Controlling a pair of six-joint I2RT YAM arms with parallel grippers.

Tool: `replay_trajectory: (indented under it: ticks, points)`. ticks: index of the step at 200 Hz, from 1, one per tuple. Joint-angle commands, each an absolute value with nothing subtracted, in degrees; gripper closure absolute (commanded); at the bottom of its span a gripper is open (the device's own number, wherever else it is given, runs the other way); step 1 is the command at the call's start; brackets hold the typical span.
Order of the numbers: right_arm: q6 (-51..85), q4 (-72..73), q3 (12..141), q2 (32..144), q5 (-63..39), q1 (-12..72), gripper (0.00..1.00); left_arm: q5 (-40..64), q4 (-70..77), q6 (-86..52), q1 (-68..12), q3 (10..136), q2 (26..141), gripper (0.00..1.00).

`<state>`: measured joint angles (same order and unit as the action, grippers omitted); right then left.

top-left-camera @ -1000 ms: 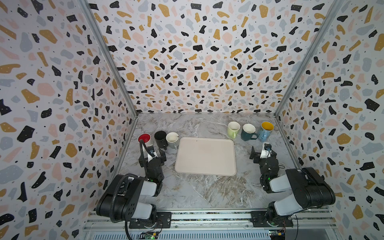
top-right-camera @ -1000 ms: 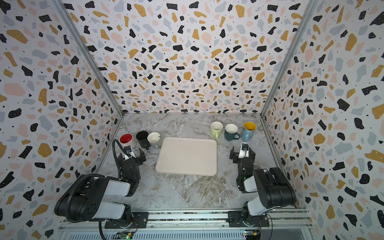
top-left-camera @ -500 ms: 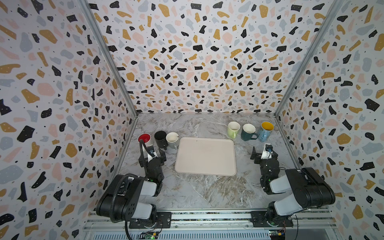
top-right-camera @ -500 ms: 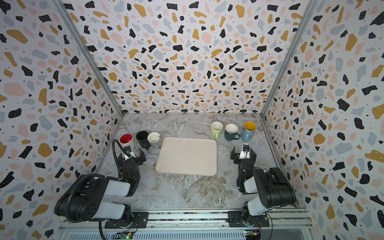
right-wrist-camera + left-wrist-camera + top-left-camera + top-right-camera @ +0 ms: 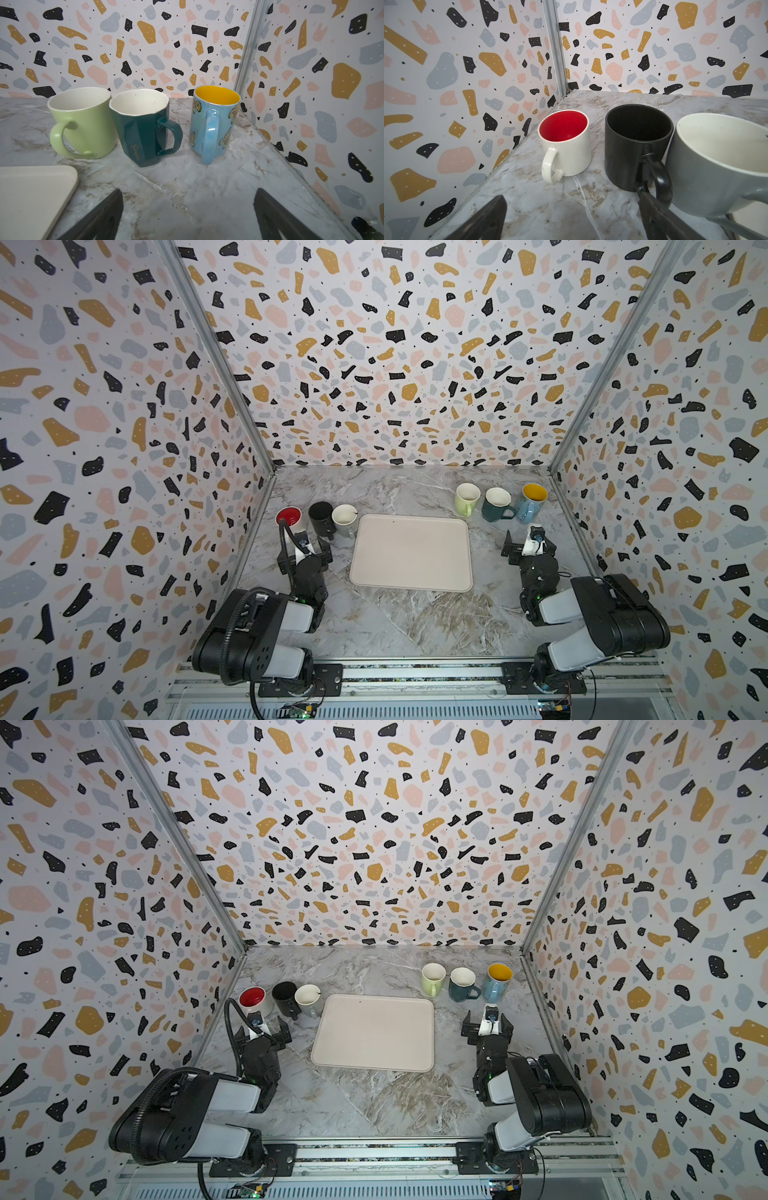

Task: Turn the mug right side up
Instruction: Reset both arms

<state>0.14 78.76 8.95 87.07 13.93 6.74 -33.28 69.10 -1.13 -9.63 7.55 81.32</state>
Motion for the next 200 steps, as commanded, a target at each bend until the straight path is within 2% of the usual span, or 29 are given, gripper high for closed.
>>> replay_trajectory:
  ticks: [1,52,74,87,200]
  points:
    - [0.96,78.28,10.00,86.82,13.18,6.70,0.01,-33.13,71.72,-1.67,-9.32,8.53,80.61,0.00]
    - [1.17,78.40,9.85,86.70,12.76,6.55,0.00,-33.13,71.73,-1.67,-9.29,8.52,80.61,0.00]
    - [1.32,73.67,11.23,84.62,-2.29,1.73,0.00,-33.13,71.72,-1.67,-9.26,8.53,80.65,0.00]
    - [1.43,68.04,13.46,83.95,-1.23,1.74,0.00,-33.13,71.72,-1.69,-9.27,8.51,80.60,0.00]
    - [-1.71,75.67,10.54,86.57,2.90,5.66,0.01,-33.12,71.72,-1.69,-9.31,8.53,80.68,0.00]
